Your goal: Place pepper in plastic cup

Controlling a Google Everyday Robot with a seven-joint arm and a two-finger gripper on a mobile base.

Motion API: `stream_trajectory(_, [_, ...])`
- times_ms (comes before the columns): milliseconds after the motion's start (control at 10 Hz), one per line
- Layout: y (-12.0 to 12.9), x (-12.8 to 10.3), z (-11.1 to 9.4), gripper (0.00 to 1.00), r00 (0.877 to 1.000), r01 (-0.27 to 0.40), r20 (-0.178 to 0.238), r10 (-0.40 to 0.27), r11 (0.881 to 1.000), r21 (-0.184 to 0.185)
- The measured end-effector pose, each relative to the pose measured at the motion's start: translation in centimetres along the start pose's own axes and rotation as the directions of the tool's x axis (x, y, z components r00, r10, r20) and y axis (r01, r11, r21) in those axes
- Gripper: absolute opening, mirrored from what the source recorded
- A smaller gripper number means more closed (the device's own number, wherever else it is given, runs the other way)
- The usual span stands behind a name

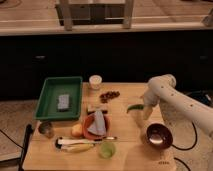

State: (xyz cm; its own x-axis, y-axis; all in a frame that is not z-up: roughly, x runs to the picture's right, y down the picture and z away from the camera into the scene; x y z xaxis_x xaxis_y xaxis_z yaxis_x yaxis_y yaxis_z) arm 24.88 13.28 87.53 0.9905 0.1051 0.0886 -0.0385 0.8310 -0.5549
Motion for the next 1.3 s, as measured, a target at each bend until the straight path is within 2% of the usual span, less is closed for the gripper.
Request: stream_trajectory(1300, [0.0,0.3,1.4,0.8,0.998,0.069,-0.001,-0.069,0.997,-0.021])
